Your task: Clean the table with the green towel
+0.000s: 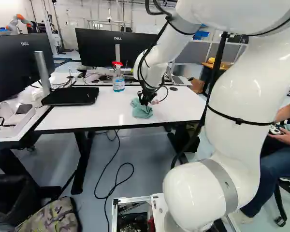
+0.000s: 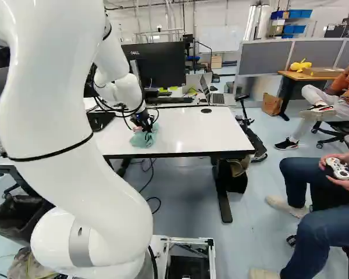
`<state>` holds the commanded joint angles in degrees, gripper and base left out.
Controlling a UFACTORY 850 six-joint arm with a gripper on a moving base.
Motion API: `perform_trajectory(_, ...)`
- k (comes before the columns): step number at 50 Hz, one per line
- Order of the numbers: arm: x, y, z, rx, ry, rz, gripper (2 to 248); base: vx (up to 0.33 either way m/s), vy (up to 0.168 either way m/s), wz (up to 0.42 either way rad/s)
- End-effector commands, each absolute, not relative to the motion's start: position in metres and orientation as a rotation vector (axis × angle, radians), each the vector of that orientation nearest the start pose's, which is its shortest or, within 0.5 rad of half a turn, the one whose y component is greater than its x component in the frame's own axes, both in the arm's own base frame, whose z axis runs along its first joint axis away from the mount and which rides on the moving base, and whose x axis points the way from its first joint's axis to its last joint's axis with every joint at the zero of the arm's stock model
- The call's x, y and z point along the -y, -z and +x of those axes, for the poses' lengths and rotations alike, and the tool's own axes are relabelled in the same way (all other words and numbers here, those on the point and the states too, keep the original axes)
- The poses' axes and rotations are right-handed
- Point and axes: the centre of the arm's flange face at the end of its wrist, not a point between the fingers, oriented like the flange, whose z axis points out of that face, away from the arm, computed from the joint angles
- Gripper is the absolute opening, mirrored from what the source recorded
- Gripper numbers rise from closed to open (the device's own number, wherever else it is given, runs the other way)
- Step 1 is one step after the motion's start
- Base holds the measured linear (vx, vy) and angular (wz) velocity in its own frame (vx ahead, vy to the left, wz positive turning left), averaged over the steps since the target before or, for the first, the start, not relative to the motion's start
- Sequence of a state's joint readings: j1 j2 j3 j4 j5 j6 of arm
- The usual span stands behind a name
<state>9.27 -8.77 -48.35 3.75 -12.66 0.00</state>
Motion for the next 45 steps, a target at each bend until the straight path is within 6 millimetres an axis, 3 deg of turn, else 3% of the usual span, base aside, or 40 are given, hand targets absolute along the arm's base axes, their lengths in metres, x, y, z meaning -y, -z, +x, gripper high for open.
perform_trajectory(16, -0.106, -0.436, 0.485, 0.227, 0.709, -2.971, 31, 0.000, 0.000, 0.000)
perform_trajectory(45, -0.116, -0.435, 0.538, 0.223, 0.743, -2.961, 31, 0.000, 0.000, 0.000)
